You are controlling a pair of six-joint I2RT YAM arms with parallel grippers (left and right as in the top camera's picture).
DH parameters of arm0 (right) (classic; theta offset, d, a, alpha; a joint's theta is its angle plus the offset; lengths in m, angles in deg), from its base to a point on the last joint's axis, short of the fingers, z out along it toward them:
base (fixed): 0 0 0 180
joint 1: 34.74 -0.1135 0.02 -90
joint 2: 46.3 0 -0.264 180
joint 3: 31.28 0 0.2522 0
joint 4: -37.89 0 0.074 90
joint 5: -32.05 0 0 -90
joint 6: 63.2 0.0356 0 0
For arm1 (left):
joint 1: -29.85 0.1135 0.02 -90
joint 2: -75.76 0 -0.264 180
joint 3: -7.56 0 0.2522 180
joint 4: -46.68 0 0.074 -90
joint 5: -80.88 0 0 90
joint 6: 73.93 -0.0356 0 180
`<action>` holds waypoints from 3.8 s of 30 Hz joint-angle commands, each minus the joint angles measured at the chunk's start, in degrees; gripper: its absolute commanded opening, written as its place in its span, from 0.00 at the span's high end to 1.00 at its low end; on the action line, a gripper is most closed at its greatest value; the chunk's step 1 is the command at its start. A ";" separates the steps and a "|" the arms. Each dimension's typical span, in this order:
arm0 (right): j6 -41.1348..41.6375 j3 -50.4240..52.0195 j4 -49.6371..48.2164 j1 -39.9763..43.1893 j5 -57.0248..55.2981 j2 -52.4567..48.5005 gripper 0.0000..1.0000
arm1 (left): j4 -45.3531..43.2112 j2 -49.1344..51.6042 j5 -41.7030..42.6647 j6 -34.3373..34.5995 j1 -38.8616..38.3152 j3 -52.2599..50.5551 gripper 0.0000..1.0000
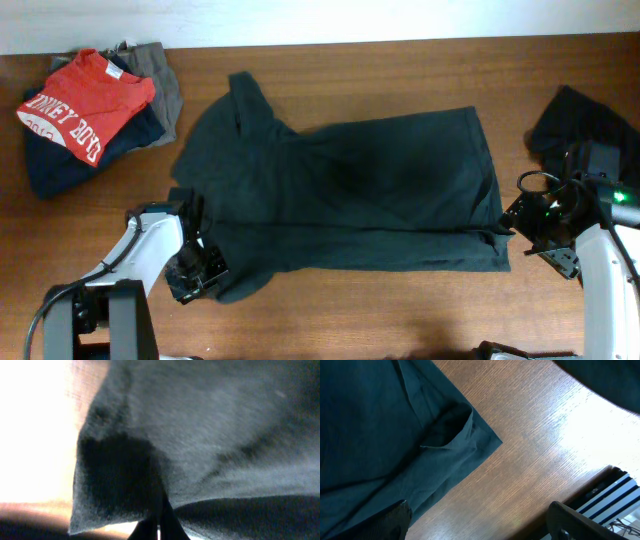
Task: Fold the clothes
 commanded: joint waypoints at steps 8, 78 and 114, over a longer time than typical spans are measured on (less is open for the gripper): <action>0.17 -1.07 0.02 0.37 -0.09 0.59 0.09 | 6.60 -4.70 -0.70 0.09 0.44 10.95 0.99; -4.50 16.13 -23.12 -5.73 26.08 -11.19 0.96 | -1.60 7.50 1.29 -1.18 0.44 16.11 0.99; -4.26 16.15 -16.22 -19.52 23.37 -14.27 0.96 | -7.34 14.91 -4.85 -1.18 14.43 16.17 0.99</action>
